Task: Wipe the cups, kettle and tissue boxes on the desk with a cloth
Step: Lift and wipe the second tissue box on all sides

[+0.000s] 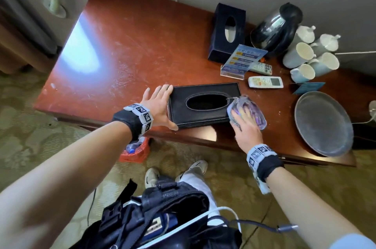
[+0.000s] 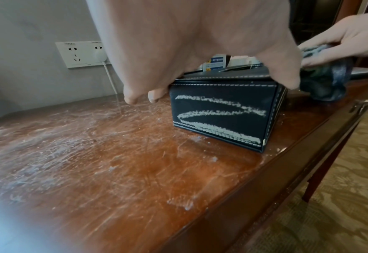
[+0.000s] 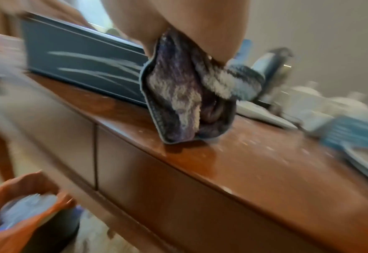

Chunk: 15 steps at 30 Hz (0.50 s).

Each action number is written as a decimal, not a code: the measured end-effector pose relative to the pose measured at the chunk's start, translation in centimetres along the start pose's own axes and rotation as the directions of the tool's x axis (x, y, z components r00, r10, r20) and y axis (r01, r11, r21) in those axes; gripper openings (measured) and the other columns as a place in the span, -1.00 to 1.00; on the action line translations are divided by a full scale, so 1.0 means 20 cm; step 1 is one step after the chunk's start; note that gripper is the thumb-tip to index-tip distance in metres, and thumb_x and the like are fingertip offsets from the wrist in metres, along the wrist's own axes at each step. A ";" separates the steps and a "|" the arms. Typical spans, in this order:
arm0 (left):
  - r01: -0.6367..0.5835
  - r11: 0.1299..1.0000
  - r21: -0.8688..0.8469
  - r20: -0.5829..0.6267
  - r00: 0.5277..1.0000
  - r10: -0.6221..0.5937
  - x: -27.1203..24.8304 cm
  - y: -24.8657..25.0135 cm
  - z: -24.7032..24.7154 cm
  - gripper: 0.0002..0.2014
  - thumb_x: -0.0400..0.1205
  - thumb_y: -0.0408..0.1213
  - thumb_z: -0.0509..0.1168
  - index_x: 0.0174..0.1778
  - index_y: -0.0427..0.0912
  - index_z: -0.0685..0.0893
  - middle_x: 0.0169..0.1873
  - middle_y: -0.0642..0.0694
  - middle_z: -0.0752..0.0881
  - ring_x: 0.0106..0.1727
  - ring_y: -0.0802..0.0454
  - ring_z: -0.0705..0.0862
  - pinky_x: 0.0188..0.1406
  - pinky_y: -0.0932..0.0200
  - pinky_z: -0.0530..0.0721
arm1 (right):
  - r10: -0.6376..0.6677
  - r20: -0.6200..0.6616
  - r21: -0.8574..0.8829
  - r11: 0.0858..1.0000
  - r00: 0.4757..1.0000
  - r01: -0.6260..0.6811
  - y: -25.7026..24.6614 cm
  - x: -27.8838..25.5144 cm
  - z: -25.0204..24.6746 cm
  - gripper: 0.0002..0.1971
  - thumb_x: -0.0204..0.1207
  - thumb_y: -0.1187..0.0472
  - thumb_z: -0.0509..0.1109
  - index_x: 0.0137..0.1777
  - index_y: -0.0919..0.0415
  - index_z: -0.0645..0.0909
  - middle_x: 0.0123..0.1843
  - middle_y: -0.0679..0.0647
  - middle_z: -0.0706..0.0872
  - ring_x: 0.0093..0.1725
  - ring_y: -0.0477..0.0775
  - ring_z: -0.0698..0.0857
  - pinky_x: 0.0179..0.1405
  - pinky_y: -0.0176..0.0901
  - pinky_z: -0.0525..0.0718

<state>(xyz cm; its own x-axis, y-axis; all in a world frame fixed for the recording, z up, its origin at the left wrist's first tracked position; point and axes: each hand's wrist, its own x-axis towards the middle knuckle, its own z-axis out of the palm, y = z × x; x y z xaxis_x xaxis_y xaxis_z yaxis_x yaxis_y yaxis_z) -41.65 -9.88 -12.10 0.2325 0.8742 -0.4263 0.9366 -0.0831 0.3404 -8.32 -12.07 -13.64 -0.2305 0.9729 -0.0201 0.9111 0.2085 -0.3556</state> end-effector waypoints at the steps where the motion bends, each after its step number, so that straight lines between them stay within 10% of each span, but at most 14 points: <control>1: 0.006 1.000 0.011 0.005 1.000 -0.006 0.00 0.01 0.01 0.47 0.17 0.42 0.54 0.72 -0.11 -0.30 0.74 -0.05 -0.18 0.75 -0.02 -0.23 0.68 -0.28 -0.29 | 0.086 -0.011 0.036 0.996 0.996 -0.086 0.02 0.00 -0.01 -0.59 0.75 0.19 0.17 0.58 0.10 0.47 0.69 0.07 0.30 0.72 0.22 0.17 0.70 0.15 0.04; 6: 0.026 1.000 0.011 -0.002 1.000 -0.026 0.00 0.05 0.02 0.47 0.21 0.35 0.56 0.71 -0.17 -0.33 0.73 -0.12 -0.18 0.75 0.00 -0.18 0.68 -0.27 -0.29 | 0.305 -0.142 0.213 0.938 0.942 -0.272 -0.13 0.02 0.08 -0.62 0.75 0.20 0.22 0.55 0.11 0.52 0.68 0.01 0.35 0.73 0.18 0.14 0.68 0.15 0.18; 11: 0.054 0.997 0.048 -0.012 0.998 -0.053 -0.01 0.10 0.01 0.45 0.21 0.32 0.57 0.71 -0.21 -0.29 0.70 -0.17 -0.12 0.75 -0.04 -0.13 0.69 -0.29 -0.25 | -0.073 -0.113 0.146 0.985 0.991 0.089 -0.43 -0.03 0.25 -0.60 0.70 0.12 0.17 0.43 0.23 0.63 0.57 0.14 0.51 0.65 0.31 0.27 0.68 0.23 0.03; 15: 0.051 0.990 0.134 -0.046 0.998 -0.046 -0.01 0.14 -0.01 0.43 0.15 0.33 0.56 0.68 -0.34 -0.13 0.62 -0.27 0.15 0.71 -0.14 0.02 0.68 -0.33 -0.20 | -0.074 -0.069 0.191 0.978 0.995 0.086 -0.49 -0.04 0.24 -0.60 0.72 0.14 0.18 0.46 0.24 0.60 0.59 0.16 0.49 0.67 0.28 0.26 0.68 0.26 0.07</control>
<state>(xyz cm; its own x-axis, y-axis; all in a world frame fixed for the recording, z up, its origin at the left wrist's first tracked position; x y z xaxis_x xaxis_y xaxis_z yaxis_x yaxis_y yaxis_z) -39.17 -10.22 -10.90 0.1772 0.8982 -0.4024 0.9740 -0.1013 0.2027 -18.70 -15.33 -14.54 -0.2735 0.9592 0.0712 0.8057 0.2689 -0.5277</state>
